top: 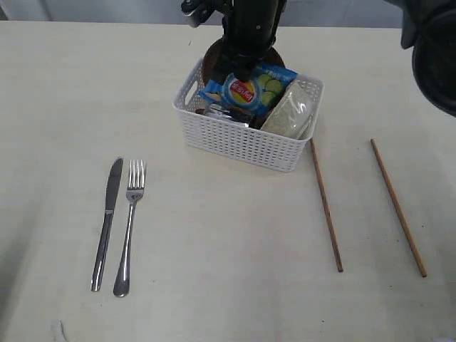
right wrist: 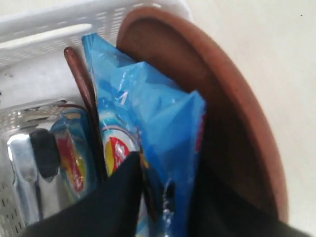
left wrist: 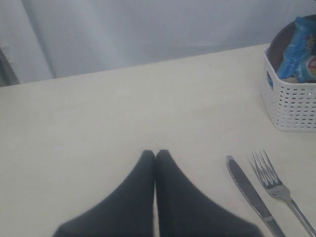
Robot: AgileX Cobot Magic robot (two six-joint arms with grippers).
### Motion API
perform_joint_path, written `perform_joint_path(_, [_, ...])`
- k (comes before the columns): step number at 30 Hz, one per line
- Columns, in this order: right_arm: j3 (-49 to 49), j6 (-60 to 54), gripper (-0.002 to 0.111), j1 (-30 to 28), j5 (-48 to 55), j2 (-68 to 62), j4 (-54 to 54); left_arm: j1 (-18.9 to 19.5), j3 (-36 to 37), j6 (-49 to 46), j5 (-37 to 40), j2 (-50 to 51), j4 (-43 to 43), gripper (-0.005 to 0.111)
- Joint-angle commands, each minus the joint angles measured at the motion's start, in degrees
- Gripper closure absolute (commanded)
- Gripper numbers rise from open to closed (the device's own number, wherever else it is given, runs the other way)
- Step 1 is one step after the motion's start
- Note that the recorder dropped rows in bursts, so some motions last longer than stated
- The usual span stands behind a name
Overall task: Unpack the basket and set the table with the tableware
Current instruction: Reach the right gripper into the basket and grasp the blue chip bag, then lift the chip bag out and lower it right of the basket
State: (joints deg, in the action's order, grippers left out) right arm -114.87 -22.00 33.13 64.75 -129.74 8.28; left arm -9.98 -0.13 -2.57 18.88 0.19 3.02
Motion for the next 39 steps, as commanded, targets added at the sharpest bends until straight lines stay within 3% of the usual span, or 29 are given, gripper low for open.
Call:
perform_joint_path(1, [-0.3, -0.4, 0.108, -0.4, 0.1, 0.1, 1.2, 0.1, 0.1, 0.0, -0.4, -0.2, -0.1, 0.107])
perform_joint_path(9, [-0.4, -0.7, 0.108, 1.4, 0.0, 3.4, 2.3, 0.1, 0.1, 0.0, -0.4, -0.2, -0.1, 0.107])
perform_joint_path(21, [-0.3, 3.0, 0.108, 2.1, 5.2, 15.9, 13.8, 0.1, 0.1, 0.0, -0.4, -0.2, -0.1, 0.107])
perform_joint_path(26, [0.4, 9.4, 0.108, -7.4, 5.2, 21.2, 14.0, 0.1, 0.1, 0.0, -0.4, -0.2, -0.1, 0.107])
perform_joint_path(31, [10.4, 16.1, 0.108, -21.5, 5.2, 24.7, 10.5, 0.1, 0.1, 0.0, -0.4, -0.2, -0.1, 0.107])
perform_joint_path(34, [18.7, 17.5, 0.108, -29.5, 3.6, 24.9, -0.6, 0.1, 0.1, 0.0, -0.4, -0.2, -0.1, 0.107])
perform_joint_path(39, [29.6, 12.7, 0.108, -35.4, -7.1, 24.9, -14.5, 0.1, 0.1, 0.0, -0.4, -0.2, -0.1, 0.107])
